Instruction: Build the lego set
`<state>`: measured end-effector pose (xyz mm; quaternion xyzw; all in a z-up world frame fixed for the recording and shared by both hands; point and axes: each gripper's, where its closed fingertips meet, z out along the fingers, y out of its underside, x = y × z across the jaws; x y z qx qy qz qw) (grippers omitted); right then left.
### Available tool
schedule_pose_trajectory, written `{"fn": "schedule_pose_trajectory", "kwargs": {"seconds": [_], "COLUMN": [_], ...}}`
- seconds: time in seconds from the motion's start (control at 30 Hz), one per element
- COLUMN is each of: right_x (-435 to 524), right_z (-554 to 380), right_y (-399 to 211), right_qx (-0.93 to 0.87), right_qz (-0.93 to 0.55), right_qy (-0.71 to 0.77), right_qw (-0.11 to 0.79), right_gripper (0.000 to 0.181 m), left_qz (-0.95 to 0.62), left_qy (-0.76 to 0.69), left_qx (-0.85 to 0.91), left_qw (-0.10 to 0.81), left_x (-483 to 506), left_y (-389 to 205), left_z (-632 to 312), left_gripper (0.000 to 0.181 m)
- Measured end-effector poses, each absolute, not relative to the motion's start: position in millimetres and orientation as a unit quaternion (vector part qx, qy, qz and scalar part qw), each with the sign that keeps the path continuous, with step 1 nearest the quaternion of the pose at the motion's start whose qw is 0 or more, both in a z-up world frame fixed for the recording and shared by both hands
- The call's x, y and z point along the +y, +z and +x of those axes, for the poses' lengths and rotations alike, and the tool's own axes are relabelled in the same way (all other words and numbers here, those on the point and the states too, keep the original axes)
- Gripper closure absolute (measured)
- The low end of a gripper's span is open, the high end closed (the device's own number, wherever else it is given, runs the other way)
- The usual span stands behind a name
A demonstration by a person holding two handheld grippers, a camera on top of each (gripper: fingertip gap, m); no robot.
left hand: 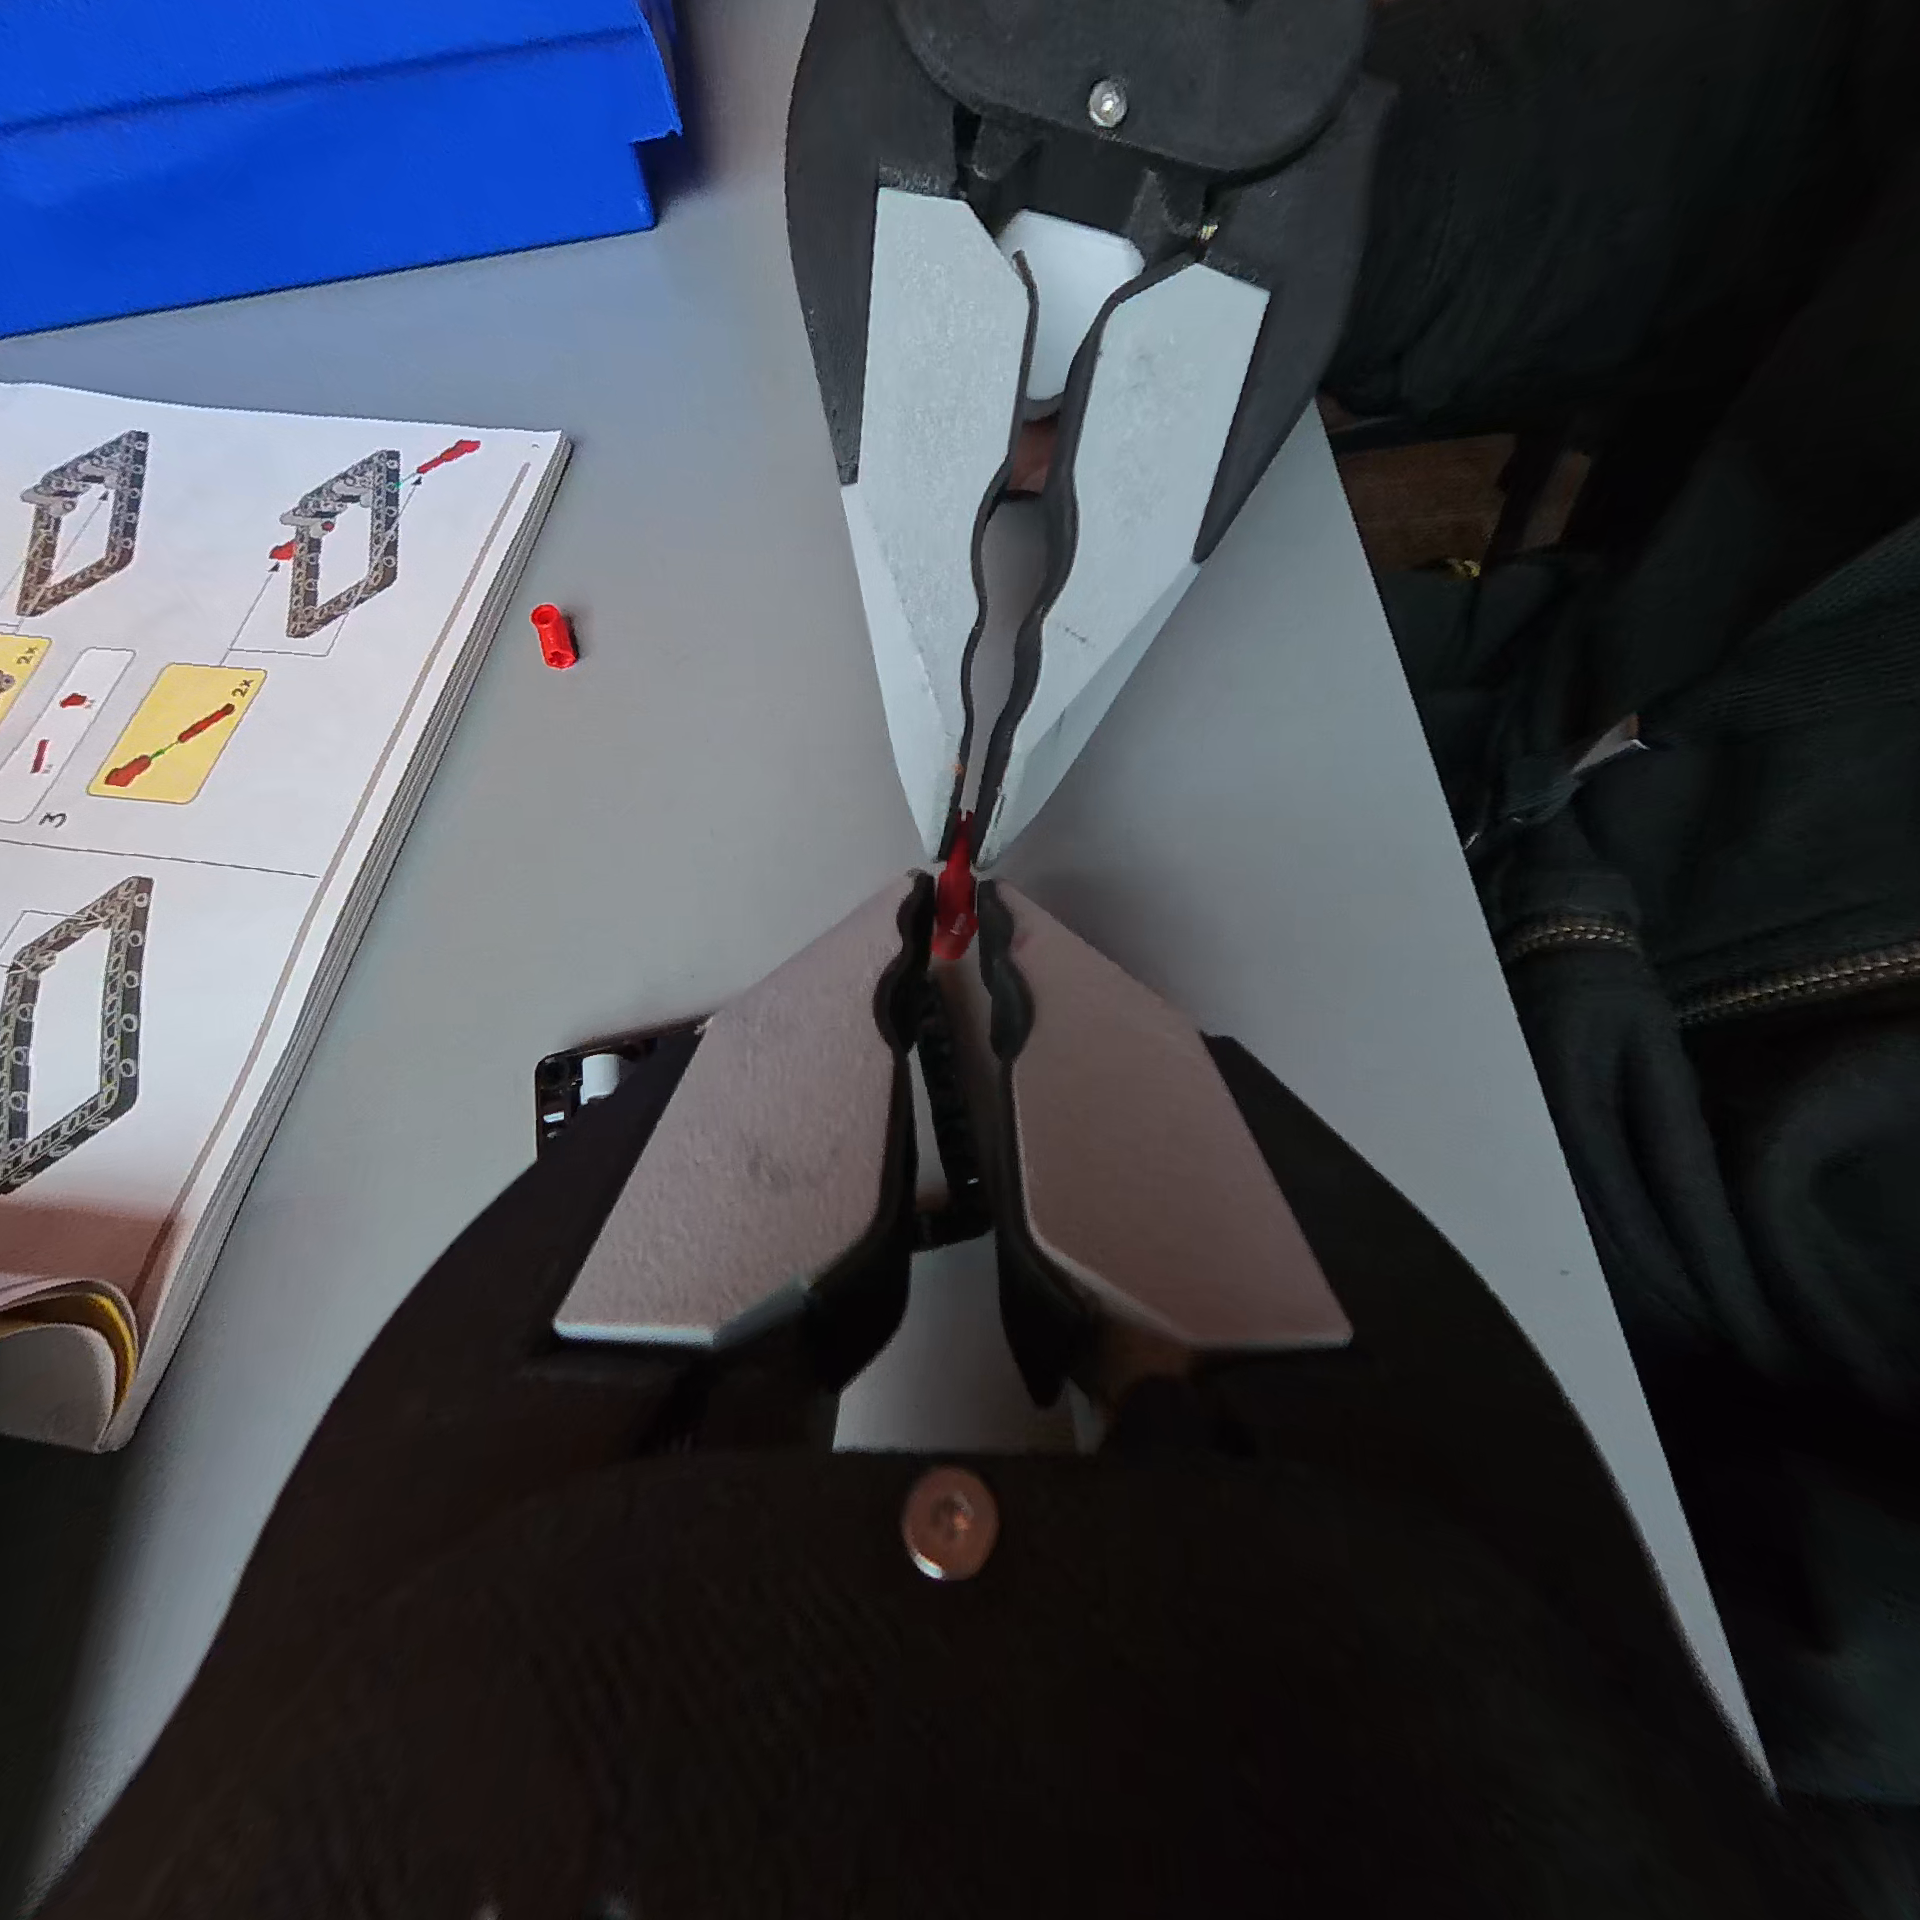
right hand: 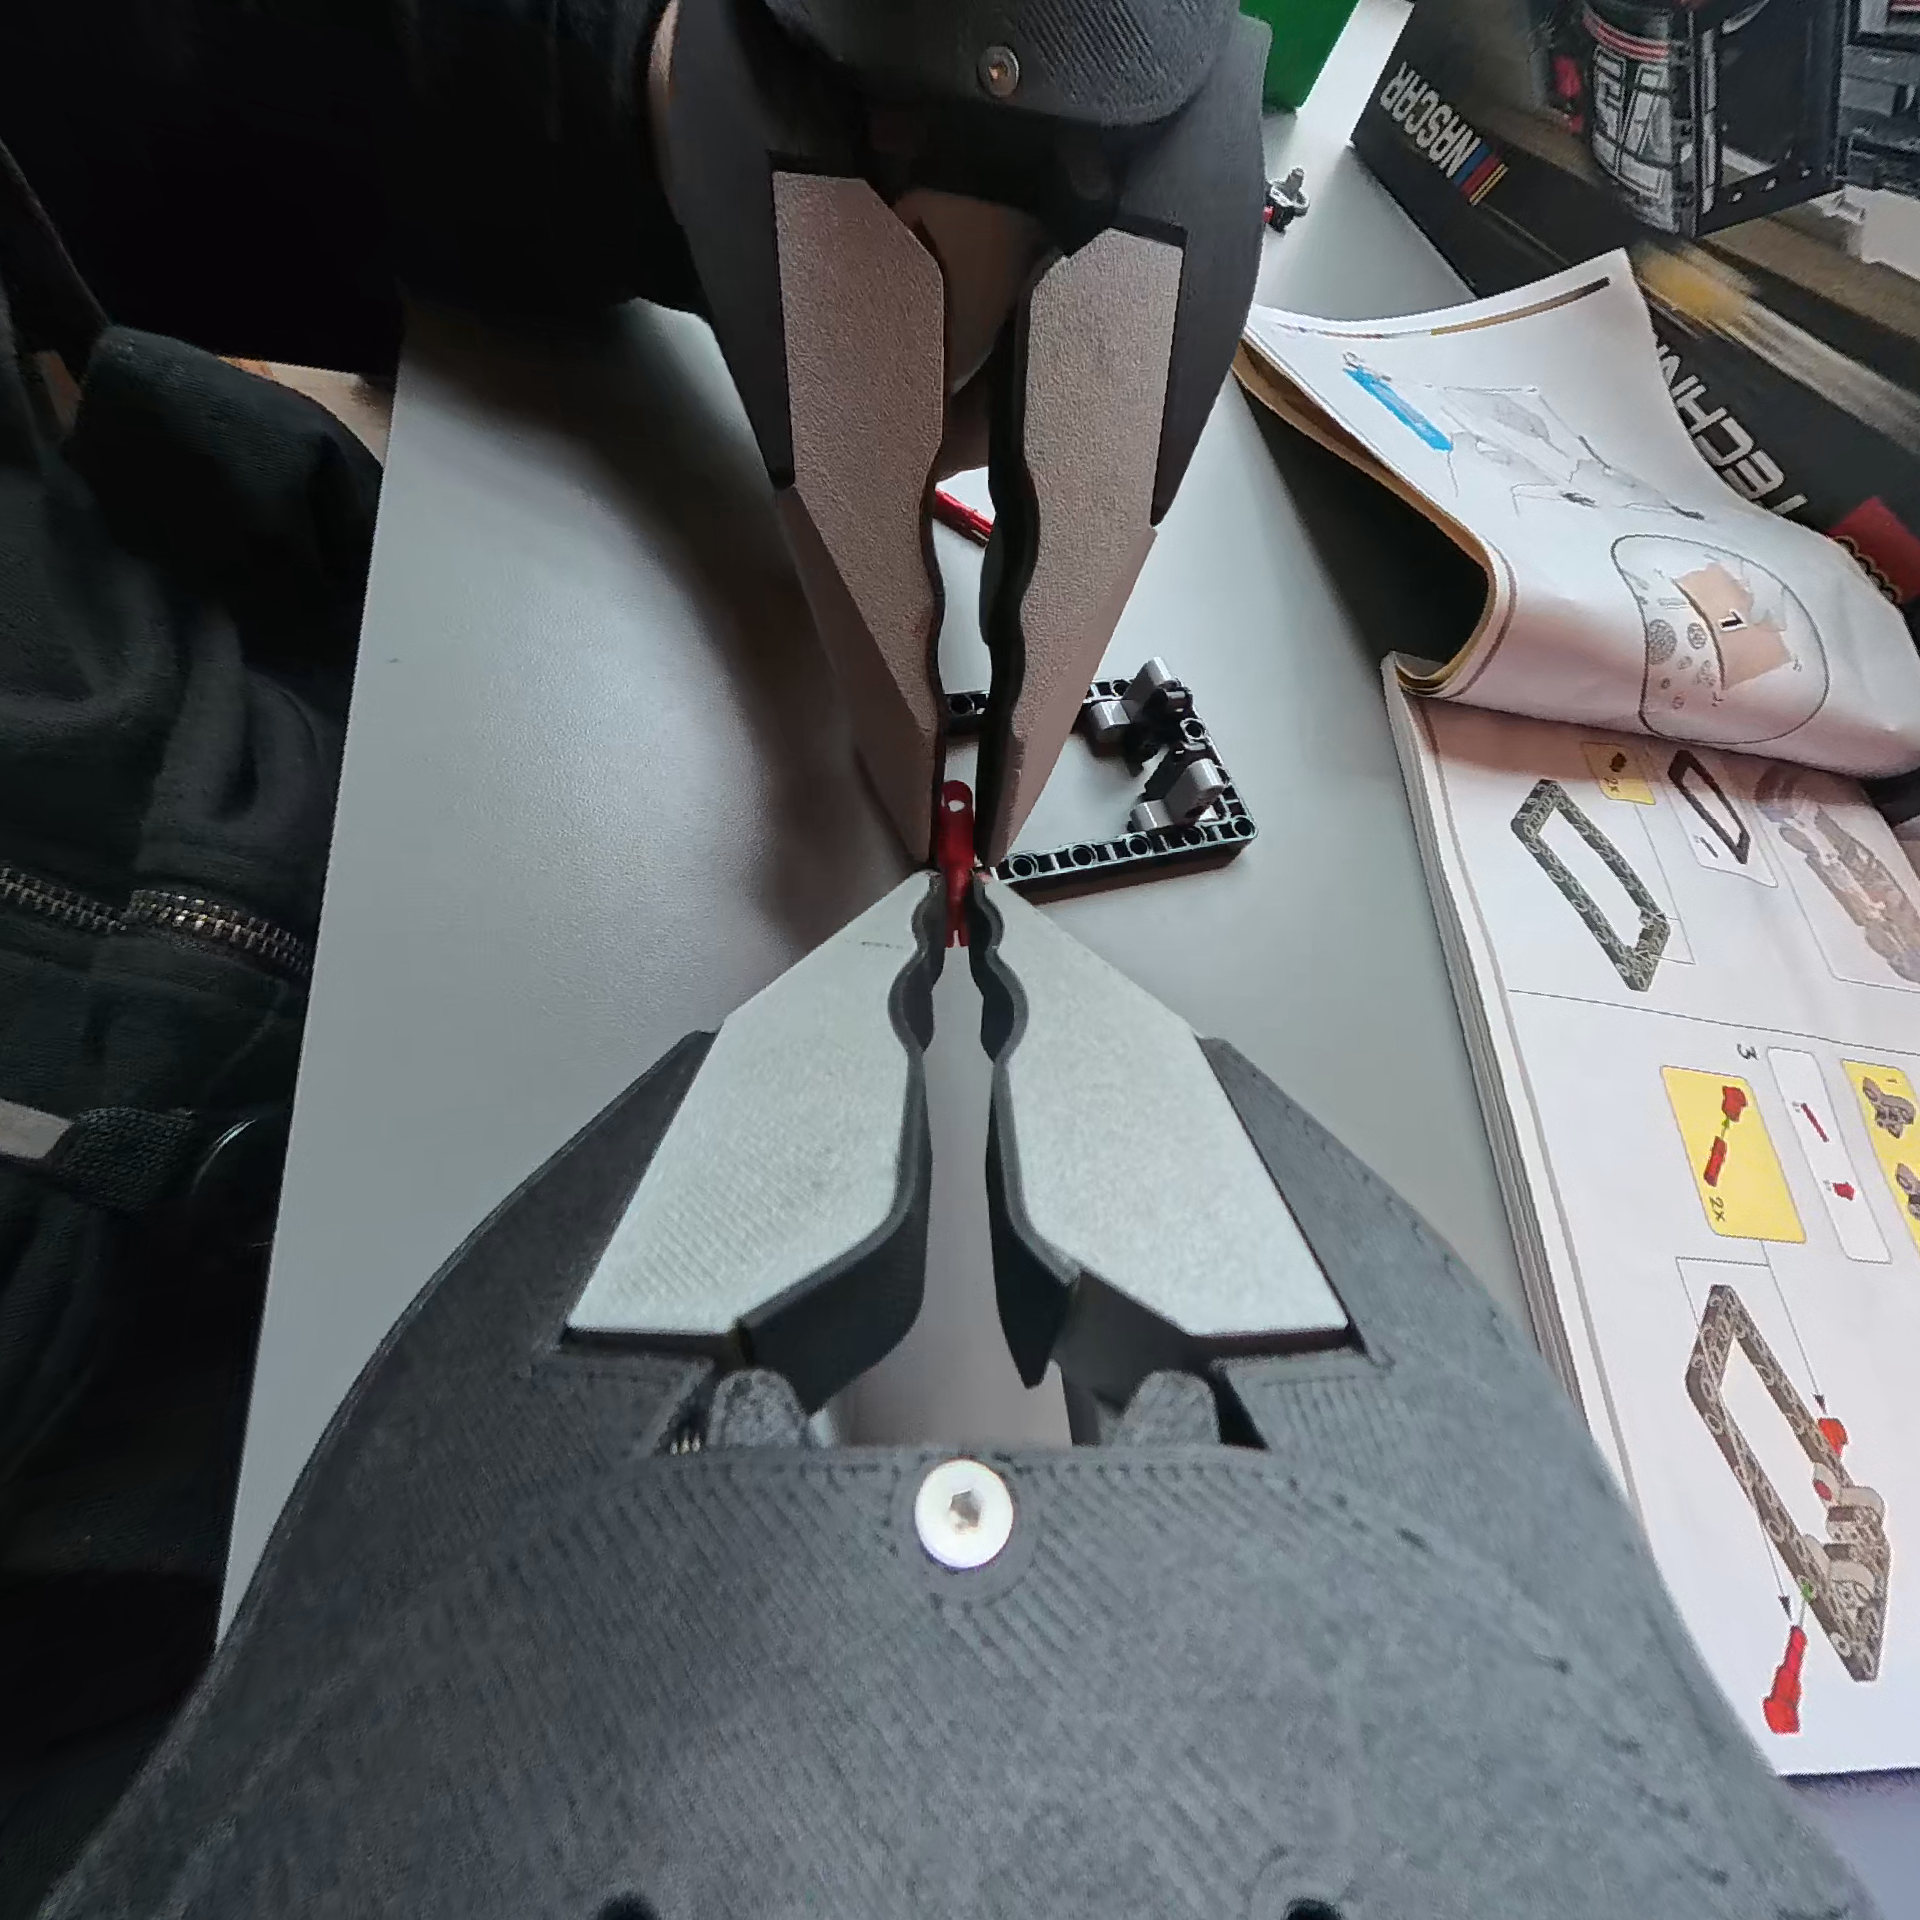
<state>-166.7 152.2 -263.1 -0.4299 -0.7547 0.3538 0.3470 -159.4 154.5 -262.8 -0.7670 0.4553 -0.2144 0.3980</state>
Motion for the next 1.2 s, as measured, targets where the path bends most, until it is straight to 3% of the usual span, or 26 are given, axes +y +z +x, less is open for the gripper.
{"fn": "schedule_pose_trajectory", "kwargs": {"seconds": [0.27,0.43,0.6,0.7,1.03,1.2], "right_x": [152,156,156,154,155,153], "right_z": [-167,-162,-163,-163,-168,-167], "right_y": [-250,-246,-248,-250,-239,-230], "right_qx": [-0.734,-0.712,-0.716,-0.724,-0.756,-0.736], "right_qz": [-0.422,-0.445,-0.443,-0.437,-0.342,-0.351], "right_qy": [0.386,0.444,0.436,0.427,0.251,0.309], "right_qw": [0.367,0.314,0.318,0.321,0.499,0.489], "right_gripper": [0.181,0.181,0.175,0.18,0.181,0.18], "left_qz": [-0.741,-0.74,-0.732,-0.73,-0.761,-0.746], "left_qy": [-0.166,-0.163,-0.169,-0.167,-0.351,-0.374], "left_qx": [0.481,0.478,0.476,0.482,0.381,0.382], "left_qw": [0.438,0.444,0.458,0.456,0.391,0.396], "left_x": [155,156,155,154,150,146], "left_y": [-252,-250,-244,-245,-239,-232], "left_z": [-161,-163,-162,-161,-164,-160], "left_gripper": [0.176,0.177,0.176,0.176,0.176,0.176]}}
